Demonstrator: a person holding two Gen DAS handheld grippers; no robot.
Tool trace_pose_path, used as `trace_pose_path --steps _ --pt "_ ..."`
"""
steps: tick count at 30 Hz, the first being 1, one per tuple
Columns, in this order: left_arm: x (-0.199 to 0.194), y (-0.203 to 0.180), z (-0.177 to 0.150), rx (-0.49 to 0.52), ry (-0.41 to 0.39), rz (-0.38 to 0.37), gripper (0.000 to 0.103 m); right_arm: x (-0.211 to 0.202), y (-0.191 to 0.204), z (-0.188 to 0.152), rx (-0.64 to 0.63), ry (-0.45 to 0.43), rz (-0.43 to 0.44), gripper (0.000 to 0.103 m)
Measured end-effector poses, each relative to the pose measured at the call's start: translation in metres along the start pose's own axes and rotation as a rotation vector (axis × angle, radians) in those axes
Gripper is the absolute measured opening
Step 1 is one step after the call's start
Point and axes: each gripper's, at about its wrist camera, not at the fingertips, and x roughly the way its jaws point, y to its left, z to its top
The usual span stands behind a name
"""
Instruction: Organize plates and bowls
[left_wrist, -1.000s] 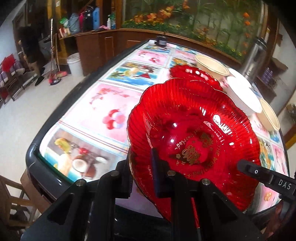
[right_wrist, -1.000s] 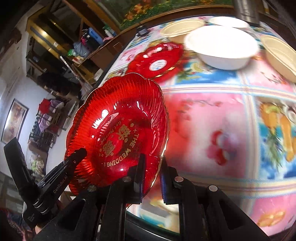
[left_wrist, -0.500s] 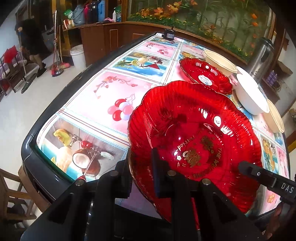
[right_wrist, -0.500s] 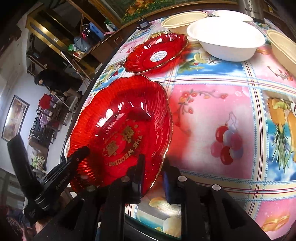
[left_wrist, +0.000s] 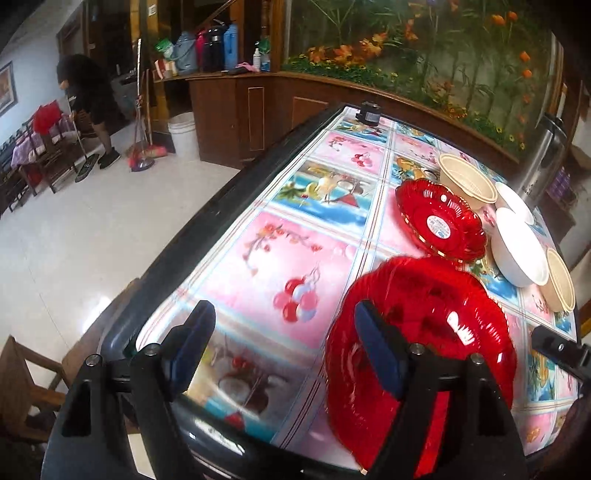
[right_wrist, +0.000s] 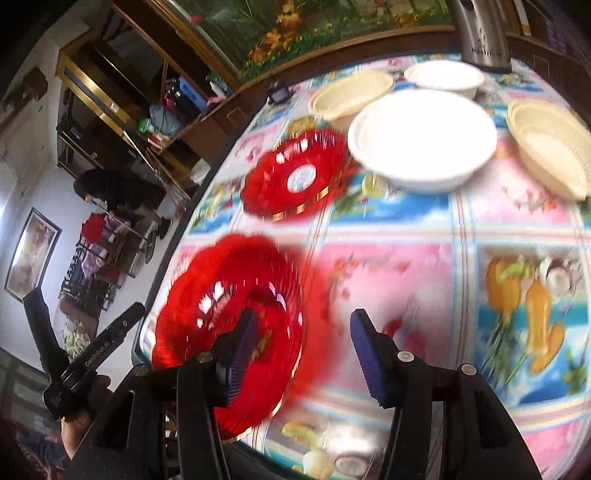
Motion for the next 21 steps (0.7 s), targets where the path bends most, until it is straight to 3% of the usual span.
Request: trace_pose_path --steps 10,14,18,21 --pt "0.012 -0.043 0.037 0.129 0.006 -0.032 0.078 0.016 -0.004 0.048 0.018 0.009 0.025 0.055" --pt "0.031 -0.061 0.064 0.14 0.088 -0.123 0.078 0.029 -0.008 0.065 0.06 0.029 0.055 0.055" --pt "0.06 -0.083 0.093 0.124 0.158 -0.166 0.078 0.055 -0.012 0.091 0.109 0.076 0.092 0.055" --pt "0.09 -0.106 0.103 0.165 0.229 -0.166 0.078 0.073 -0.017 0.103 0.15 0.103 0.093 0.055"
